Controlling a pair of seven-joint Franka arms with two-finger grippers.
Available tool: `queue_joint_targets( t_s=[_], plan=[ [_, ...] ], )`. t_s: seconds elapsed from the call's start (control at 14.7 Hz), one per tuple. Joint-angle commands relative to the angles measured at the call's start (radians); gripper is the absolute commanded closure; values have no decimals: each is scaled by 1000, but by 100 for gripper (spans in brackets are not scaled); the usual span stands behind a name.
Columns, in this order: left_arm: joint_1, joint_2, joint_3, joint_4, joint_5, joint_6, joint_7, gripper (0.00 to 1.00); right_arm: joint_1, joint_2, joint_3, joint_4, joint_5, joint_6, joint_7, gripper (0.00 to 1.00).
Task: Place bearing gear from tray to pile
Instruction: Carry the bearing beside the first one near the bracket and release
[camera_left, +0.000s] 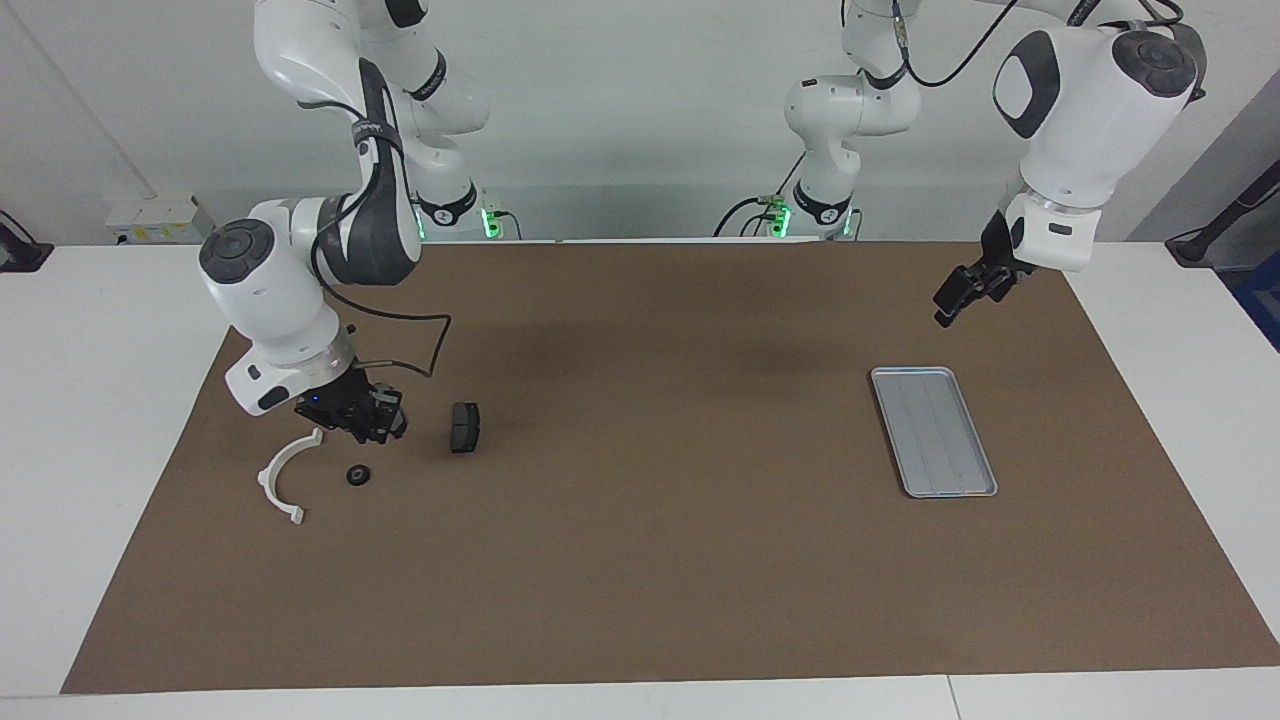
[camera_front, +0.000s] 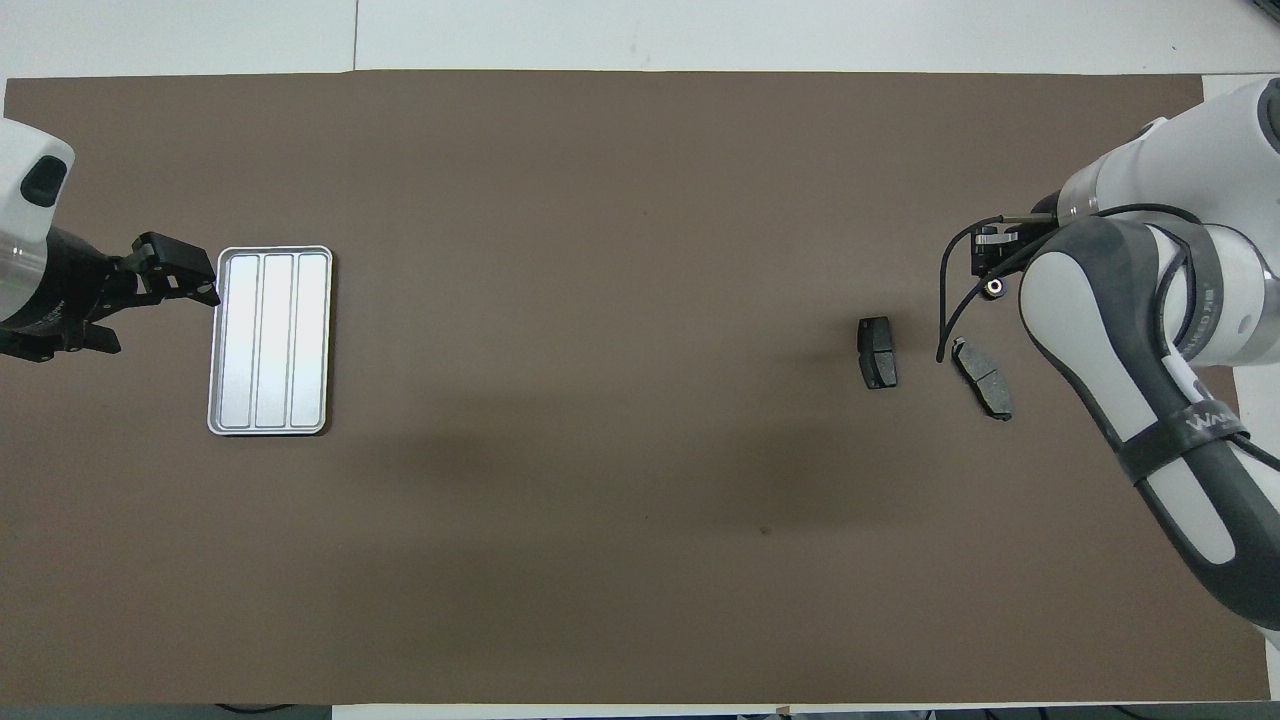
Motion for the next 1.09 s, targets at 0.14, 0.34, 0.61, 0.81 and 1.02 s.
queue_joint_targets(
  t_s=[0.14, 0.34, 0.61, 0.81, 1.02],
  plan=[
    [7, -26, -5, -26, -16, 15, 6, 0, -23, 47, 19, -9, -18, 79, -31, 100],
    [7, -26, -4, -26, -16, 15, 6, 0, -17, 81, 19, -8, -18, 129, -27, 100],
    [7, -26, -5, -26, -16, 15, 6, 0, -5, 107, 21, 0, -17, 157, -13, 100],
    [7, -26, -5, -26, -16, 15, 6, 0, 29, 123, 21, 3, -17, 160, 18, 100],
    [7, -26, -4, -26, -16, 15, 6, 0, 32, 144, 19, -2, -17, 197, 7, 100]
  ],
)
